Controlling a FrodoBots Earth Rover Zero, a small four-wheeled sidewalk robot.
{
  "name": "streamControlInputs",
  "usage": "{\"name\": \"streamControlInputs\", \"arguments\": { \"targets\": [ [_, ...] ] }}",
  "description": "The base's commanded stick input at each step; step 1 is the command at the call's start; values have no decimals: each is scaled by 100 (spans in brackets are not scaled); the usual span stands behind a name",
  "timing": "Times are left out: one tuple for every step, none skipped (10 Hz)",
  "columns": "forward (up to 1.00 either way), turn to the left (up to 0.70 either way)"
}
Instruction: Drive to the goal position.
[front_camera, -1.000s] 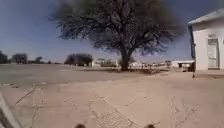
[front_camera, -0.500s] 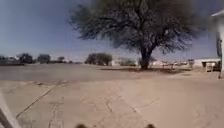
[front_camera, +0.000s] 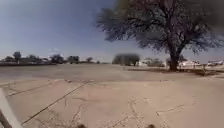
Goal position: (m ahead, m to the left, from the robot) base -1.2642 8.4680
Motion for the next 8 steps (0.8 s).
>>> {"name": "streamControlInputs", "arguments": {
  "targets": [
    [0, 0],
    [0, 0],
    [20, 0],
    [52, 0],
    [70, 0],
    [70, 0],
    [70, 0],
    [70, 0]
  ]
}}
